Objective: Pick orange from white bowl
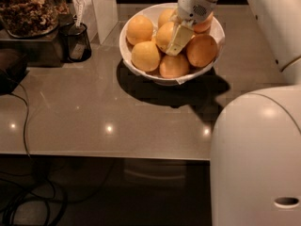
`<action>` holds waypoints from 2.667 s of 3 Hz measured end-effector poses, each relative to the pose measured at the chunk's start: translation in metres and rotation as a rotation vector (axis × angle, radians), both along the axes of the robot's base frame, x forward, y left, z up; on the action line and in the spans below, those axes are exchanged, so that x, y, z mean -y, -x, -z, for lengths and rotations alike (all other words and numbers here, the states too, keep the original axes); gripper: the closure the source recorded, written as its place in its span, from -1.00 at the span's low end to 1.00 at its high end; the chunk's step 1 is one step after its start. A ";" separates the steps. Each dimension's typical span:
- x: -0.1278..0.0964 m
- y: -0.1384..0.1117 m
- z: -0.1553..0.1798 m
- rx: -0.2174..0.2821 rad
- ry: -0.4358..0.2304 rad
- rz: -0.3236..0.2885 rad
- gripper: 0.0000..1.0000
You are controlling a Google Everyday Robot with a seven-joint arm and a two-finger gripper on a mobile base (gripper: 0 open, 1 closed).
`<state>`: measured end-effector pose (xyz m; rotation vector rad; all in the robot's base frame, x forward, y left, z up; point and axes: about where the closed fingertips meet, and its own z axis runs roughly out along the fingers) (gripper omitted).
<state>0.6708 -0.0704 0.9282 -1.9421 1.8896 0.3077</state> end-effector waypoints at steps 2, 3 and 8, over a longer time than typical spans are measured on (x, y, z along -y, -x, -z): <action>-0.002 -0.001 0.000 -0.012 0.004 -0.018 1.00; -0.007 0.001 -0.009 0.001 0.010 -0.019 1.00; 0.058 0.145 -0.140 0.241 -0.037 0.199 1.00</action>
Offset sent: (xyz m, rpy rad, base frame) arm -0.0096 0.0239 -0.0172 -0.1097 0.1042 0.0977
